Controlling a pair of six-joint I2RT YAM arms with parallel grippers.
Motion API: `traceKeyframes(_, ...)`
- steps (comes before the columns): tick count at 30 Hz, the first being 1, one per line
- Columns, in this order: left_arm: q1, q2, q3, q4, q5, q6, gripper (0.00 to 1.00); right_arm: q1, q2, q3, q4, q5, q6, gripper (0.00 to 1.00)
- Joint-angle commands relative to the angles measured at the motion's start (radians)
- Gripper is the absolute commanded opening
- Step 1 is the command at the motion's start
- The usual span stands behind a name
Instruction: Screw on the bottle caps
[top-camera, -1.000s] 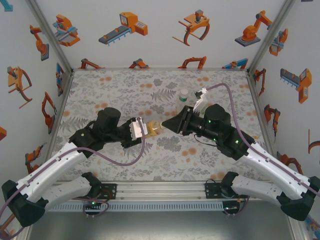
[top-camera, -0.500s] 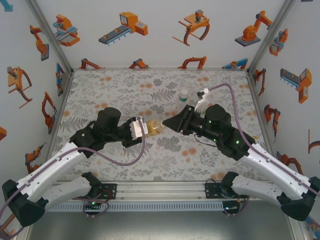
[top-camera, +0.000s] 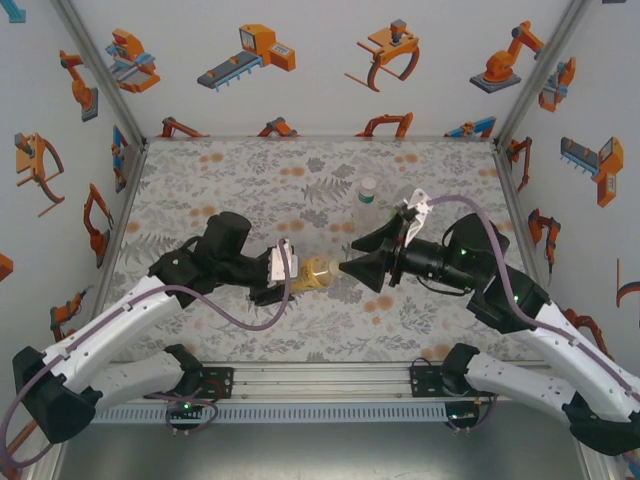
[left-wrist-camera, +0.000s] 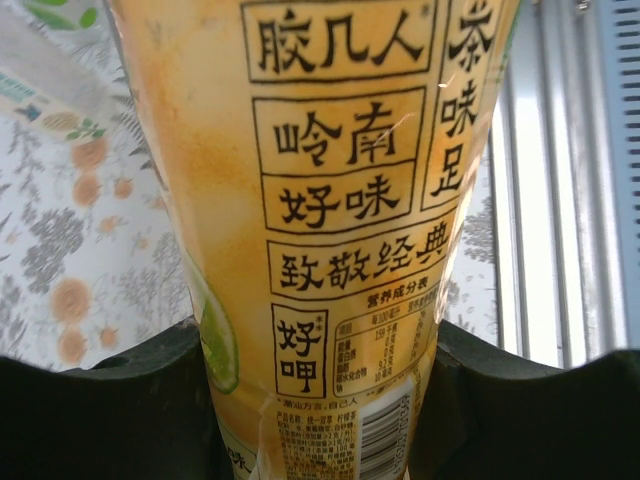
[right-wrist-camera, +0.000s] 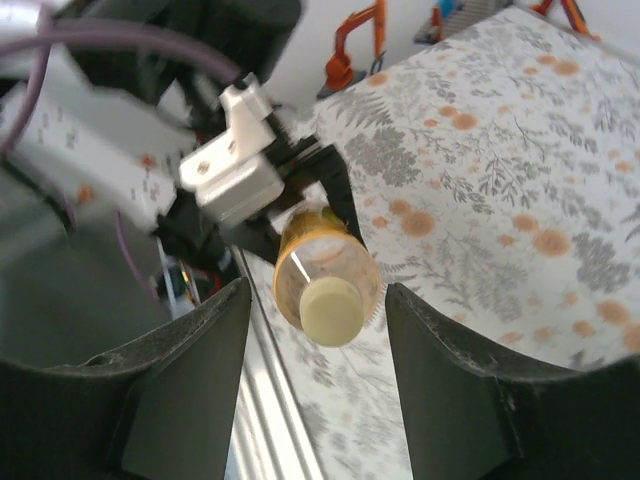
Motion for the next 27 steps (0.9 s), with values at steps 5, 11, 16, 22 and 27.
traceKeyframes(5, -0.005, 0.036, 0.060, -0.100, 0.194, 0.068, 0.00, 0.002, 0.045, 0.101, -0.217, -0.280, -0.550, 0.54)
traceKeyframes(11, -0.005, 0.068, 0.083, -0.147, 0.245, 0.086, 0.00, 0.001, 0.104, 0.157, -0.304, -0.313, -0.660, 0.54)
traceKeyframes(16, -0.005, 0.079, 0.091, -0.160, 0.256, 0.090, 0.00, 0.001, 0.123, 0.155, -0.312, -0.335, -0.676, 0.53)
traceKeyframes(22, -0.005, 0.075, 0.092, -0.159, 0.259, 0.090, 0.00, 0.001, 0.117, 0.140, -0.294, -0.334, -0.675, 0.44)
traceKeyframes(27, -0.005, 0.073, 0.092, -0.159, 0.260, 0.089, 0.00, 0.002, 0.116, 0.132, -0.285, -0.330, -0.674, 0.41)
